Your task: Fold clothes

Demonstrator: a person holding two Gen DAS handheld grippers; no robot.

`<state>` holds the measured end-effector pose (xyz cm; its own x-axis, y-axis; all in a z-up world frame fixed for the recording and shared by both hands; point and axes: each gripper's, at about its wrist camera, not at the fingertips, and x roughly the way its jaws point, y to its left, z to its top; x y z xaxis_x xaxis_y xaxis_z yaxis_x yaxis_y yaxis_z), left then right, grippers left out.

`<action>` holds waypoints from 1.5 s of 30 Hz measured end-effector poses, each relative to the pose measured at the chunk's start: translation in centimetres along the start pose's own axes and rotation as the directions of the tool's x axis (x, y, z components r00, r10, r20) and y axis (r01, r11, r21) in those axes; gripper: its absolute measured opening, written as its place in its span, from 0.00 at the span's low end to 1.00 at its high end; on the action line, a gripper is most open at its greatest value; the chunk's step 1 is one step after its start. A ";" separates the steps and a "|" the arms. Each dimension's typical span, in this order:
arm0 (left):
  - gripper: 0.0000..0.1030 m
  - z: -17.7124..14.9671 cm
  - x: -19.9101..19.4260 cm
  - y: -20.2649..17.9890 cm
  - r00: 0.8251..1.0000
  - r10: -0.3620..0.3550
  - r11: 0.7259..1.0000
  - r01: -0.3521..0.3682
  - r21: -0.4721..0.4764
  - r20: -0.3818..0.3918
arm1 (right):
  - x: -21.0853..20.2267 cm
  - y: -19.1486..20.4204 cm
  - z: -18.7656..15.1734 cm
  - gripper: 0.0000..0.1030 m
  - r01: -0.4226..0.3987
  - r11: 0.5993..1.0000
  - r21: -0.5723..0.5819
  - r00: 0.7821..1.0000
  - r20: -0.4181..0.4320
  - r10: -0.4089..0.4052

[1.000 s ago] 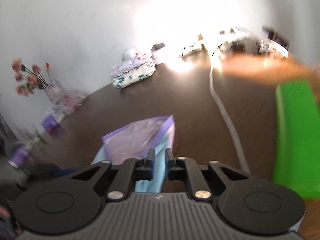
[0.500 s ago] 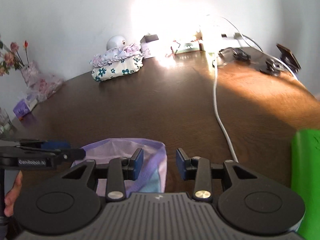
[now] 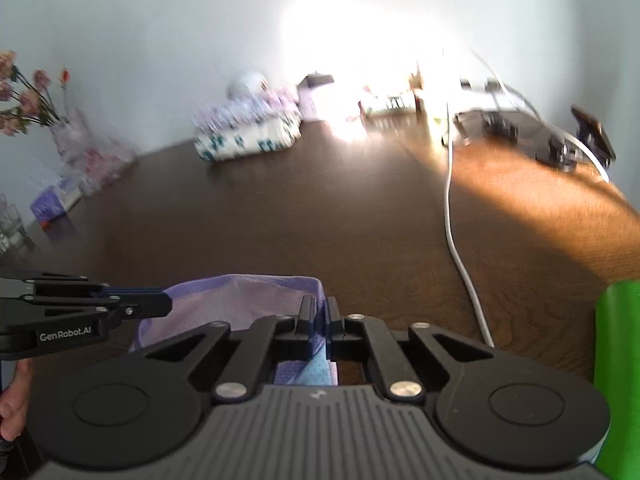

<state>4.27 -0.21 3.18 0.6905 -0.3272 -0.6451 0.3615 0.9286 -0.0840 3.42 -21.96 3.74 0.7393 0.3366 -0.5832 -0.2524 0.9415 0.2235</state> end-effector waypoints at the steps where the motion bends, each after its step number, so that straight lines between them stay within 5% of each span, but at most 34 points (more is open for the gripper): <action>1: 0.03 -0.1 -0.7 -0.2 1.000 0.005 1.000 -0.005 0.004 0.023 | -0.7 0.1 0.1 0.04 -0.002 1.000 -0.013 1.000 0.016 0.002; 9: 0.03 -3.1 -7.3 -2.6 0.989 0.044 0.999 -0.046 0.017 0.139 | -8.8 1.2 -1.4 0.04 -0.071 0.995 -0.069 0.986 0.149 0.081; 15: 0.02 -8.3 -10.7 -3.6 0.977 0.051 0.998 -0.054 0.009 0.205 | -14.0 1.6 -6.6 0.04 -0.145 0.957 -0.252 0.964 0.180 0.193; 17: 0.02 -10.2 -11.7 -4.0 0.973 0.052 0.998 -0.056 0.012 0.226 | -14.8 1.5 -8.4 0.04 -0.203 0.923 -0.327 0.956 0.137 0.259; 21: 0.05 -13.2 -12.7 -3.3 0.975 0.008 1.000 -0.002 -0.030 0.221 | -14.8 2.1 -10.7 0.06 -0.231 0.863 -0.449 0.967 -0.010 0.253; 24: 0.15 -14.3 -13.1 -3.0 0.980 -0.020 1.000 0.021 -0.003 0.199 | -15.1 2.5 -11.6 0.14 -0.251 0.812 -0.527 0.967 -0.092 0.239; 25: 0.16 -14.3 -13.5 -2.8 0.978 -0.033 0.999 0.032 0.008 0.204 | -15.6 2.5 -11.6 0.27 -0.266 0.798 -0.541 0.963 -0.105 0.249; 26: 0.20 -13.9 -14.0 -2.6 0.974 -0.075 0.997 0.074 0.009 0.213 | -16.0 2.5 -11.7 0.43 -0.280 0.783 -0.555 0.959 -0.119 0.259; 28: 0.33 -12.9 -14.8 -2.2 0.956 -0.187 0.982 0.191 0.004 0.227 | -16.9 2.5 -11.6 0.48 -0.293 0.761 -0.579 0.954 -0.120 0.276; 29: 0.43 -12.4 -14.7 -2.2 0.940 -0.246 0.968 0.253 0.002 0.238 | -17.4 2.5 -11.4 0.48 -0.296 0.754 -0.586 0.951 -0.112 0.287; 32: 0.44 -10.9 -13.7 -3.2 0.906 -0.340 0.938 0.347 0.017 0.250 | -17.9 2.2 -10.8 0.47 -0.342 0.754 -0.560 0.927 -0.068 0.370; 34: 0.44 -9.9 -12.2 -4.4 0.923 -0.308 0.951 0.306 0.045 0.230 | -17.4 2.3 -10.6 0.45 -0.367 0.772 -0.519 0.911 -0.034 0.411; 36: 0.44 -9.2 -10.5 -5.0 0.936 -0.302 0.953 0.298 0.047 0.179 | -16.0 2.7 -10.8 0.31 -0.403 0.778 -0.481 0.898 -0.047 0.436; 38: 0.44 -8.8 -9.1 -5.5 0.943 -0.309 0.951 0.306 0.047 0.123 | -14.8 3.3 -11.4 0.11 -0.409 0.773 -0.485 0.903 -0.095 0.418; 40: 0.45 -9.0 -8.6 -5.9 0.954 -0.285 0.957 0.278 0.078 0.095 | -14.3 3.7 -11.6 0.04 -0.404 0.771 -0.491 0.909 -0.120 0.400; 43: 0.55 -9.7 -7.7 -5.8 0.972 -0.224 0.972 0.219 0.081 0.065 | -15.1 3.5 -11.6 0.03 -0.462 0.744 -0.484 0.878 -0.133 0.459; 45: 0.60 -10.1 -7.2 -4.9 0.970 -0.236 0.972 0.235 0.027 0.057 | -14.2 3.5 -11.8 0.04 -0.463 0.741 -0.486 0.883 -0.180 0.434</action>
<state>-8.78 -0.61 0.52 0.6199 -0.5469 -0.5626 0.5307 0.8204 -0.2128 -15.34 -23.22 3.64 0.4306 0.7087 -0.5589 -0.8330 0.5504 0.0561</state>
